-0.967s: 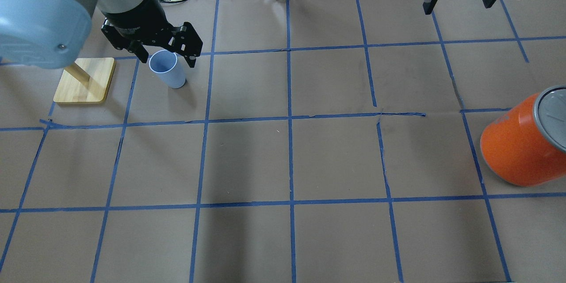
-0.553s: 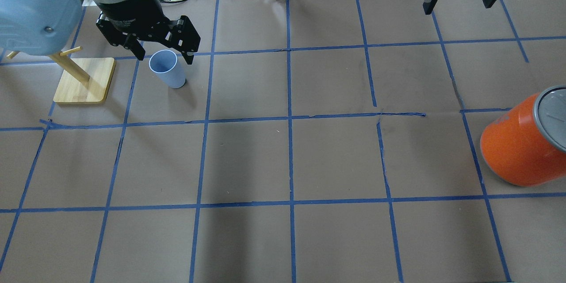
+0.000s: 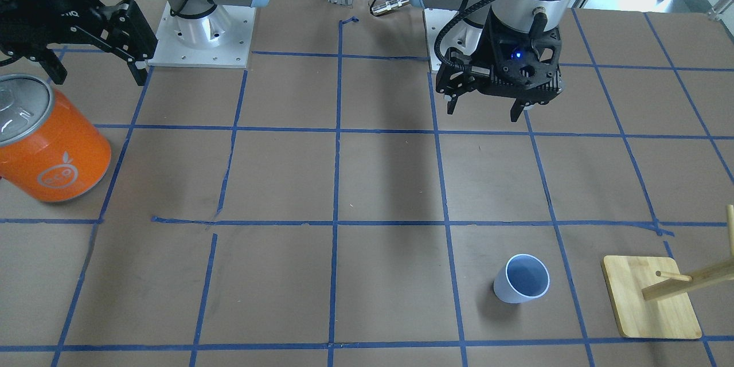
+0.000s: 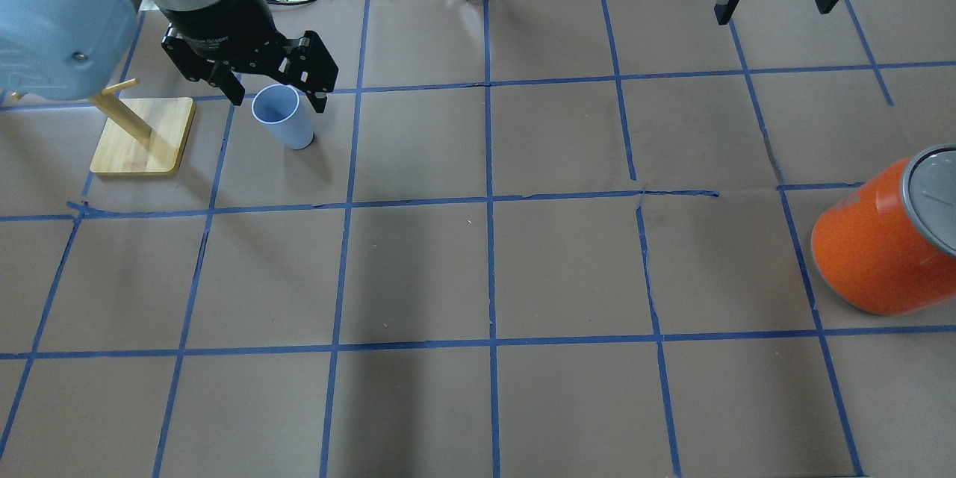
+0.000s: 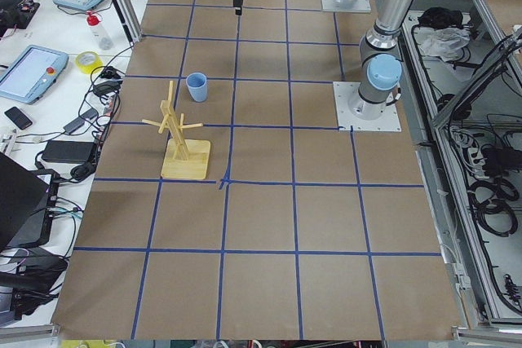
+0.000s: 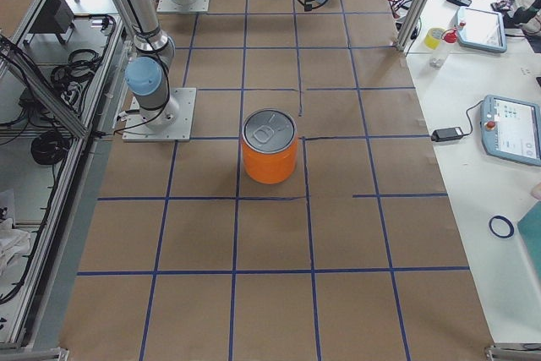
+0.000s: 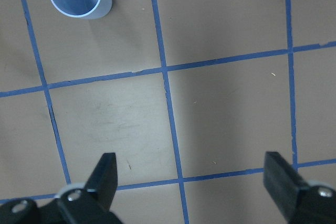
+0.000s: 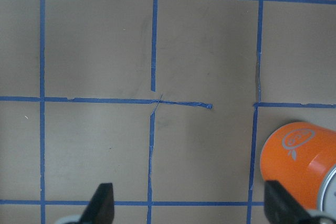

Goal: Flip cup

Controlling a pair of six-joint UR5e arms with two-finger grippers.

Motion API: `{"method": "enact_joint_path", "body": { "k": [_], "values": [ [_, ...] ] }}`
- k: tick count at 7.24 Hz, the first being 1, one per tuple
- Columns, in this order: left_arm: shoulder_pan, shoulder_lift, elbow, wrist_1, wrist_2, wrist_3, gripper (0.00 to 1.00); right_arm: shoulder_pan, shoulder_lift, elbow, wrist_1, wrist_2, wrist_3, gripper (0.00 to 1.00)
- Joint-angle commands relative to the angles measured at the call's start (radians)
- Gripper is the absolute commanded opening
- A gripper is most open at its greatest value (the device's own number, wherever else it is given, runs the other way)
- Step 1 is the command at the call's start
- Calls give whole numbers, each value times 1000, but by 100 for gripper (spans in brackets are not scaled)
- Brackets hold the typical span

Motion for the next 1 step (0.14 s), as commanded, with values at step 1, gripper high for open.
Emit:
{"method": "enact_joint_path", "body": {
  "k": [1],
  "values": [
    [-1,4,-1,-1,5,3,100,0,0,0,2,3,1,100]
  ]
}}
